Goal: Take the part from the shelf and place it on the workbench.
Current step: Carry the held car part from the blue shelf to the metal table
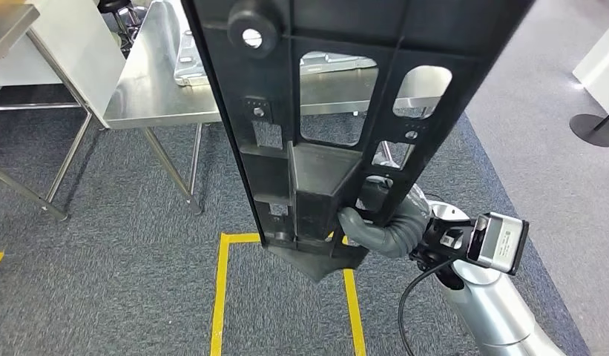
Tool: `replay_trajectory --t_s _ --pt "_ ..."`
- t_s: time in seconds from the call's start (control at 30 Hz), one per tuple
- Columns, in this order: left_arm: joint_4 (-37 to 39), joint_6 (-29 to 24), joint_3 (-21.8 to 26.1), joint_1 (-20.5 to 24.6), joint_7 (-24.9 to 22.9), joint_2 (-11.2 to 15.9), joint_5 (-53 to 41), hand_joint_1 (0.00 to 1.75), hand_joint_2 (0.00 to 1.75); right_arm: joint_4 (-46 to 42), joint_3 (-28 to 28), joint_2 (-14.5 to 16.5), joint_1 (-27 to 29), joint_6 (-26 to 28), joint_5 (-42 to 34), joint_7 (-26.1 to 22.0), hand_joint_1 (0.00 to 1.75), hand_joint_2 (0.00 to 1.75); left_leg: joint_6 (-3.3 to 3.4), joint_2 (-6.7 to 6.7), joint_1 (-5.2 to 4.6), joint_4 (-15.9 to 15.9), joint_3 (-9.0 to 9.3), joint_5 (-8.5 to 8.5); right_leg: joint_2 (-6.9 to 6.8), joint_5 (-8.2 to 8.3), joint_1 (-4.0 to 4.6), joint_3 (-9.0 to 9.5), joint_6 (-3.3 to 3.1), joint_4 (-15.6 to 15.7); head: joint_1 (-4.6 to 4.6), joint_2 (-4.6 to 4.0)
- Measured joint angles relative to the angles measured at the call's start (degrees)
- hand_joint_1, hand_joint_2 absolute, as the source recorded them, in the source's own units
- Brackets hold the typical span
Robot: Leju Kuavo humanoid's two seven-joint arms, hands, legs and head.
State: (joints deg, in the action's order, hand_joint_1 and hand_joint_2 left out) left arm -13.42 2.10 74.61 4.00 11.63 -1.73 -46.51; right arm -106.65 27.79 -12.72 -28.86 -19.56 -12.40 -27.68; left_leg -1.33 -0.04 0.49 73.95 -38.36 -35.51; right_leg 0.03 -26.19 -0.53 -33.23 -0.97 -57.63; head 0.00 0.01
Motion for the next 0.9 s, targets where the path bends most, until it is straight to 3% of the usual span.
replay_trajectory --t_s 0.03,0.07,0.13,0.17,0.23,0.33,0.4,0.5,0.53,0.57,0.63,0.67,0.73,0.83,0.9 --pt "0.0 0.0 0.0 -0.1 0.0 0.0 0.0 0.0 1.75 0.0 0.0 0.0 0.1 0.0 0.2 0.0 1.75 1.75 0.08 0.0 0.0 0.9 -1.25 0.26 0.09 -0.36 0.05 0.45 -0.01 0.0 -0.02 0.01" --pt "0.0 0.0 0.0 -0.2 0.0 0.0 -0.1 0.0 1.75 0.0 0.0 0.0 0.2 0.0 0.4 -0.1 1.75 1.75 0.23 0.0 0.0 -0.4 -1.43 1.86 0.17 -0.77 0.09 1.02 0.03 0.0 -0.03 0.01" --pt "0.0 0.0 0.0 -0.3 0.0 0.0 -0.2 0.0 1.75 -0.2 0.0 0.0 0.2 0.0 1.0 -0.3 1.75 1.75 0.8 0.0 -0.08 -7.9 0.65 7.41 0.27 -1.67 0.17 2.32 0.24 0.0 -0.01 0.0" --pt "0.0 0.0 0.0 -0.3 0.0 0.1 -0.3 0.0 1.75 -0.3 0.0 0.0 0.2 0.0 1.1 -0.4 1.75 1.75 1.09 0.02 -0.25 -11.5 1.77 8.86 0.31 -2.07 0.23 2.81 0.43 0.0 0.03 0.0" --pt "0.0 0.1 0.1 -0.3 0.0 0.2 -0.3 0.0 1.75 -0.5 -0.2 0.0 0.2 0.0 1.2 -0.6 1.75 1.75 1.83 0.02 -0.63 -14.9 2.98 9.53 0.37 -2.57 0.3 3.24 1.07 -0.1 0.04 0.0" --pt "0.0 0.2 0.1 -0.5 -0.1 0.2 -0.3 0.0 1.75 -0.8 -0.5 -0.1 0.2 0.0 1.4 -0.6 1.75 1.75 2.85 -0.07 -0.58 -15.7 4.01 9.88 0.36 -2.79 0.29 3.33 2.2 -1.5 0.06 0.0" --pt "0.0 0.3 0.1 -0.4 0.0 0.2 -0.4 0.0 1.75 -1.0 -0.8 -0.2 0.1 0.2 1.8 -0.3 1.75 1.75 3.35 -0.09 -0.39 -16.0 4.94 9.79 0.31 -4.19 0.17 1.53 2.73 -5.2 0.26 0.01" --pt "0.0 0.5 0.1 -0.2 0.0 0.2 -0.7 0.0 1.75 -1.2 -1.1 -0.2 0.4 1.0 3.6 0.5 1.75 1.75 3.74 -0.13 -0.46 -16.0 5.44 9.18 0.29 -8.11 -0.04 -4.95 3.26 -15.0 0.44 0.01" --pt "0.0 0.5 0.1 -0.2 0.1 0.2 -0.8 0.0 1.75 -1.2 -1.1 -0.2 0.6 1.3 4.5 0.7 1.75 1.75 3.75 -0.17 -0.49 -16.0 5.71 8.89 0.28 -8.21 -0.11 -6.37 3.27 -16.2 0.44 0.01" --pt "0.0 0.5 0.1 -0.2 0.1 0.1 -0.9 0.0 1.75 -1.3 -1.1 -0.2 0.8 1.5 5.4 0.7 1.75 1.75 3.7 -0.23 -0.5 -15.9 6.09 8.58 0.28 -7.02 -0.15 -6.76 3.24 -15.3 0.45 0.01" --pt "0.0 0.5 0.1 -0.2 0.0 0.1 -0.9 0.0 1.75 -1.4 -1.1 -0.2 1.1 1.8 6.8 0.4 1.75 1.75 3.49 -0.3 -0.51 -15.9 7.07 7.82 0.24 -1.81 -0.1 -4.8 2.9 -8.2 0.46 0.01" --pt "0.0 0.5 0.1 -0.2 0.0 0.0 -0.9 0.0 1.75 -1.5 -1.1 -0.2 1.1 2.0 7.3 0.0 1.75 1.75 3.3 -0.32 -0.54 -15.9 7.5 7.5 0.15 0.02 0.08 -3.64 2.65 -4.6 0.41 0.01" --pt "0.0 0.4 0.1 0.0 -0.1 -0.2 -0.9 0.0 1.75 -1.6 -1.1 -0.2 1.2 2.3 7.9 -0.6 1.75 1.75 2.69 -0.31 -0.53 -16.2 7.86 6.98 0.0 0.96 0.53 -2.42 1.93 -0.7 0.38 0.01" --pt "0.0 0.4 0.2 0.1 -0.2 -0.3 -0.9 0.0 1.75 -1.9 -1.1 0.0 1.3 2.5 8.3 -1.0 1.75 1.75 1.56 -0.26 -0.53 -15.6 8.38 6.93 -0.03 1.29 0.47 -1.4 0.79 0.4 0.35 0.0" --pt "0.0 0.4 0.2 0.2 -0.3 -0.3 -0.9 0.0 1.75 -1.9 -1.1 0.2 1.3 2.2 8.5 -1.3 1.75 1.75 0.98 -0.25 -0.41 -12.6 7.51 5.5 -0.11 1.3 0.19 -0.28 0.29 0.8 0.15 -0.01"
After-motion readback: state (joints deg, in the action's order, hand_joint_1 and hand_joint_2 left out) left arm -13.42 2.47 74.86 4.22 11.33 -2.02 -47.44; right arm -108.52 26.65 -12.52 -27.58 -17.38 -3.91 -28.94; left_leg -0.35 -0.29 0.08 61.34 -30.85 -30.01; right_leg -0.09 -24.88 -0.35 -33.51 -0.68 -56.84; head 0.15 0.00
